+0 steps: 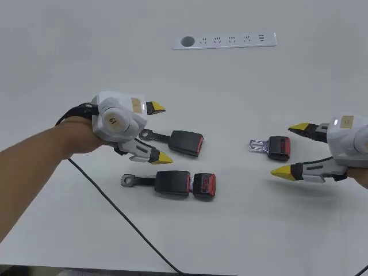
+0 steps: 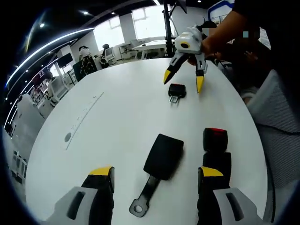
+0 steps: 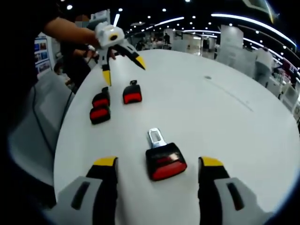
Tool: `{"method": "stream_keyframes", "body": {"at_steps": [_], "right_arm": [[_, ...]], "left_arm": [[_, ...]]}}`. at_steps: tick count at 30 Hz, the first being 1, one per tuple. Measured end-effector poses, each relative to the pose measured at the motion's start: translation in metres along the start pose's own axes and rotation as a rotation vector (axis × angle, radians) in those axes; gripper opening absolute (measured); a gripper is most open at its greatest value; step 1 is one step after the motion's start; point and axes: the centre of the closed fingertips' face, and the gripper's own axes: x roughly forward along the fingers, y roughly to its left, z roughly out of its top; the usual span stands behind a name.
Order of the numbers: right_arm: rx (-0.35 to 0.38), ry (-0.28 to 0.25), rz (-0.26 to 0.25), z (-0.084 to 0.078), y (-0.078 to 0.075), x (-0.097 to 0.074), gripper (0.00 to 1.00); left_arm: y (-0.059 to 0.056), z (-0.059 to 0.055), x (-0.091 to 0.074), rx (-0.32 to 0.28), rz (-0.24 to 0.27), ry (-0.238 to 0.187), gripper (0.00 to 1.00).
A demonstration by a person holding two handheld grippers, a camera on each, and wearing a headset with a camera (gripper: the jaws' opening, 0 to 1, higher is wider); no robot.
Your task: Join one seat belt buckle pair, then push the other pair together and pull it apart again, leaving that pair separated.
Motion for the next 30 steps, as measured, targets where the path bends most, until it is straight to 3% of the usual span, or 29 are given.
{"method": "stream_keyframes", "body": {"at_steps": [7, 16, 17, 20, 24, 30], "right_arm": [[-0.020, 0.049, 0.045, -0.011, 0.000, 0.008, 0.69], [-0.042, 0.050, 0.082, -0.010, -0.004, 0.008, 0.62], [-0.053, 0.052, 0.089, -0.010, -0.004, 0.008, 0.61], [-0.065, 0.050, 0.100, -0.009, -0.003, 0.007, 0.58], [-0.088, 0.050, 0.109, -0.009, -0.004, 0.007, 0.53], [-0.114, 0.046, 0.114, -0.011, -0.005, 0.007, 0.43]], "left_arm": [[-0.002, -0.012, 0.021, 0.027, -0.053, 0.039, 0.73], [-0.007, -0.021, 0.041, 0.068, -0.115, 0.067, 0.66], [-0.008, -0.016, 0.041, 0.072, -0.132, 0.044, 0.65], [-0.005, -0.014, 0.043, 0.073, -0.126, 0.042, 0.63], [-0.014, -0.014, 0.043, 0.073, -0.178, 0.036, 0.53], [-0.018, -0.014, 0.042, 0.073, -0.186, 0.036, 0.46]]}}
